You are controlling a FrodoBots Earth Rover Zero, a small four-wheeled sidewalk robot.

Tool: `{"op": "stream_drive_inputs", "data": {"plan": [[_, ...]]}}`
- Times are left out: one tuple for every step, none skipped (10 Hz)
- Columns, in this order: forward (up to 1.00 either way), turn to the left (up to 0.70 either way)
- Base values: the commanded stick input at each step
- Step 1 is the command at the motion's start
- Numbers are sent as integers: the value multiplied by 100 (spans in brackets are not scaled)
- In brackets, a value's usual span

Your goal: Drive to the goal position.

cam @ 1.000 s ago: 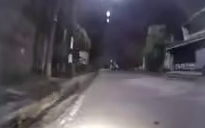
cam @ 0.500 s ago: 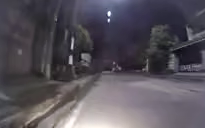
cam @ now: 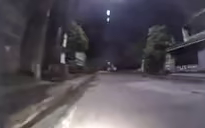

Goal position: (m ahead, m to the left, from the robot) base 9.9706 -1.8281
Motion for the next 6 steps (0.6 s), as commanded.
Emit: {"op": "stream_drive_inputs", "data": {"plan": [[70, -21], [70, -16], [70, -11], [70, -5], [70, 0], [70, 0]]}}
